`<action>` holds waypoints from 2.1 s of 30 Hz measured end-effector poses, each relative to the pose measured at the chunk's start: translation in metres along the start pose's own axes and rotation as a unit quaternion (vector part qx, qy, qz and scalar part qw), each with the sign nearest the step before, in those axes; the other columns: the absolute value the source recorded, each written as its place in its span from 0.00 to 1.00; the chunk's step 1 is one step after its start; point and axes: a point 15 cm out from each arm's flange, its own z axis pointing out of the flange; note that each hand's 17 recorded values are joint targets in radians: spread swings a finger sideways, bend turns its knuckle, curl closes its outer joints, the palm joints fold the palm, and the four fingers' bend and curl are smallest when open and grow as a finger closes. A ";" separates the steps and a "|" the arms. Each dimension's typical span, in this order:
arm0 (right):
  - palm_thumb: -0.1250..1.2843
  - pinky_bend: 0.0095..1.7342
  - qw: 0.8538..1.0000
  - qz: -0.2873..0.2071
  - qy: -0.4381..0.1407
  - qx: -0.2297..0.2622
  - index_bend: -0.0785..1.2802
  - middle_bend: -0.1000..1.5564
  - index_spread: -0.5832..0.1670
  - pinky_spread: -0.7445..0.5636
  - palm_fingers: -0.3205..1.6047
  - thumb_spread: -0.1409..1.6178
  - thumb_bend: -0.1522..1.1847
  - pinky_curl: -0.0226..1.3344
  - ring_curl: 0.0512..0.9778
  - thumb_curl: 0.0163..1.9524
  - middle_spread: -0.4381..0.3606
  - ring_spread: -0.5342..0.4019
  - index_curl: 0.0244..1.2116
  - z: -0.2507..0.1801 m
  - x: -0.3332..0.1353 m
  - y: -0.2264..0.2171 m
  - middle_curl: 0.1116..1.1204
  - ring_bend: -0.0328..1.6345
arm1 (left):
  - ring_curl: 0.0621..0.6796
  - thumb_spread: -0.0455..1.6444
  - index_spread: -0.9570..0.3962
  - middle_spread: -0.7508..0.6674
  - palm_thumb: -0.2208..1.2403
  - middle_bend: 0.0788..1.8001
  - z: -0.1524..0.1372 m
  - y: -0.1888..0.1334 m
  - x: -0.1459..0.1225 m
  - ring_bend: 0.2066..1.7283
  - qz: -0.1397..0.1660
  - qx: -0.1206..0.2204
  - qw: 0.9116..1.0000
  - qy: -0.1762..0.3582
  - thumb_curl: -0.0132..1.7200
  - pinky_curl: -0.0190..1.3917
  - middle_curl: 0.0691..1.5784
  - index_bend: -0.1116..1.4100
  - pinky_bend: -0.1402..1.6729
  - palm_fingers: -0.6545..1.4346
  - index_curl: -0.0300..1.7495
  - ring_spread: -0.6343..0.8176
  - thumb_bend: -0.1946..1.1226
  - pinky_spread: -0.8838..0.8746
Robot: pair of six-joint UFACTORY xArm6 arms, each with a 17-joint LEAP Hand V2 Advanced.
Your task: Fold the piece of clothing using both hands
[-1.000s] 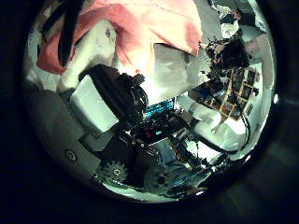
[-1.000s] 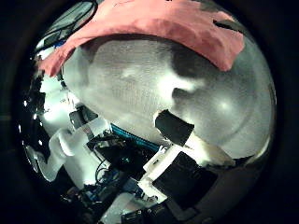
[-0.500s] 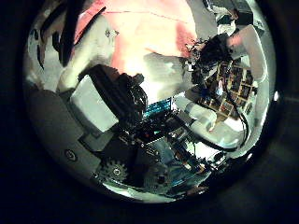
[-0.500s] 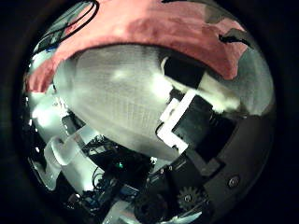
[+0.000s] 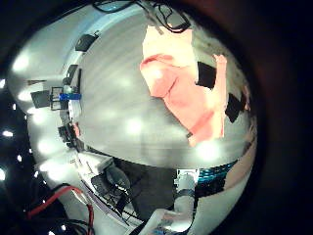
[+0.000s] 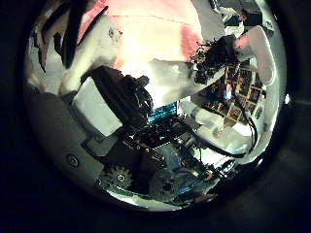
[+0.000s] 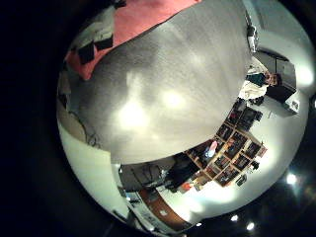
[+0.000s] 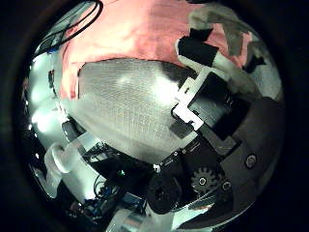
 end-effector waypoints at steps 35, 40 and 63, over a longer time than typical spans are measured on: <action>0.55 0.56 0.997 0.021 -0.001 0.069 0.19 0.33 0.32 0.35 0.32 0.69 0.10 0.32 0.50 0.21 0.27 0.29 0.36 -0.049 0.039 0.032 0.42 0.62 | 0.33 0.56 0.66 0.71 0.26 0.06 0.191 -0.029 0.031 0.29 0.059 0.028 0.998 0.009 0.19 0.37 0.21 0.16 0.26 0.29 0.21 0.74 0.13 0.76; 0.55 0.54 0.997 0.025 -0.002 0.072 0.19 0.34 0.34 0.35 0.33 0.69 0.10 0.31 0.49 0.21 0.30 0.28 0.34 -0.051 0.045 0.035 0.41 0.61 | 0.31 0.56 0.68 0.68 0.28 0.07 0.198 -0.029 0.028 0.28 0.050 0.028 0.998 0.001 0.19 0.35 0.20 0.18 0.25 0.33 0.20 0.73 0.13 0.76; 0.55 0.50 0.996 0.031 -0.005 0.083 0.20 0.33 0.33 0.36 0.37 0.69 0.10 0.24 0.47 0.21 0.30 0.27 0.31 -0.060 0.053 0.043 0.37 0.59 | 0.42 0.57 0.54 0.33 0.41 0.34 0.205 -0.033 0.035 0.47 0.034 -0.002 0.999 -0.022 0.21 0.29 0.33 0.22 0.23 0.78 0.25 0.22 0.14 0.42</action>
